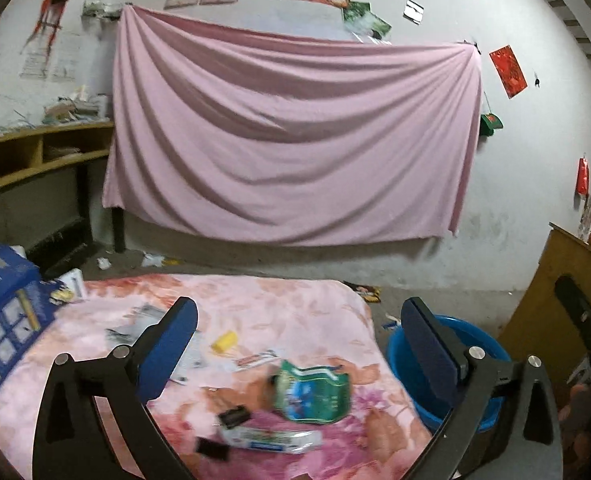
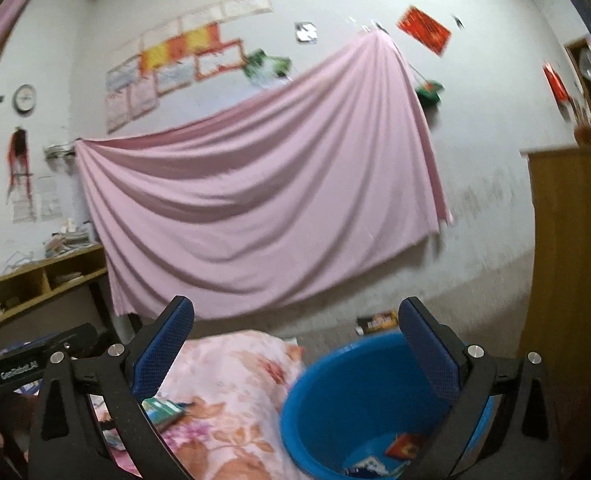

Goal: Collect trash
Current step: 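Move both tools back over the bed toward the grey cloth and green packet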

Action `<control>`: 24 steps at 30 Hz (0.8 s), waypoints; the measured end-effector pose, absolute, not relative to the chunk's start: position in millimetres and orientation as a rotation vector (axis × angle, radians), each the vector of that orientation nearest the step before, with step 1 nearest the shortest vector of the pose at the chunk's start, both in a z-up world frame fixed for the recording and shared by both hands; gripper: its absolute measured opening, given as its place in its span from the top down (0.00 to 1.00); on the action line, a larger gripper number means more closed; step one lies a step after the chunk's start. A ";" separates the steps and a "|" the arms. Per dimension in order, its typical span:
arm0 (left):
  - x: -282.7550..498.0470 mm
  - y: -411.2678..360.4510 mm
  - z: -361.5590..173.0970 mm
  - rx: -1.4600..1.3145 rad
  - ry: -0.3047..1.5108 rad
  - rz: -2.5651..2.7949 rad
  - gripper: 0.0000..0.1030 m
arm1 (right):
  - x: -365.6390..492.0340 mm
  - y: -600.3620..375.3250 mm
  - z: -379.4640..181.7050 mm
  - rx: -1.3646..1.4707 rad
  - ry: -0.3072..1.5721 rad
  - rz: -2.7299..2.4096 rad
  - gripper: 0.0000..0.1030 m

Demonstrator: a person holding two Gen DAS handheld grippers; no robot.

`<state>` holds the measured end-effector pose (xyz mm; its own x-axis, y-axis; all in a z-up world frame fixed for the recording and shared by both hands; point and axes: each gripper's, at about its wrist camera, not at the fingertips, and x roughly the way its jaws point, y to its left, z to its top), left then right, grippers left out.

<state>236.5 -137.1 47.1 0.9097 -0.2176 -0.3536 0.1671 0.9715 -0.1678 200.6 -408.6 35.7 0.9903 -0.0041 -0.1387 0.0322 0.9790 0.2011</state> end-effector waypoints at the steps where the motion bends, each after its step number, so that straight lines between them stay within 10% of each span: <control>1: 234.0 -132.9 47.7 -0.129 0.368 -0.193 0.03 | 198.5 -404.1 39.0 0.199 0.122 -0.010 0.00; 24: 198.2 -37.8 38.3 -0.088 0.293 -0.033 0.03 | 212.3 -314.4 44.9 0.098 0.103 0.127 0.00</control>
<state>198.2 -37.8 38.3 0.9568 -0.0455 -0.2873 0.0200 0.9956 -0.0911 212.3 -314.4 44.9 0.9867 0.1309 -0.0962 -0.1209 0.9872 0.1040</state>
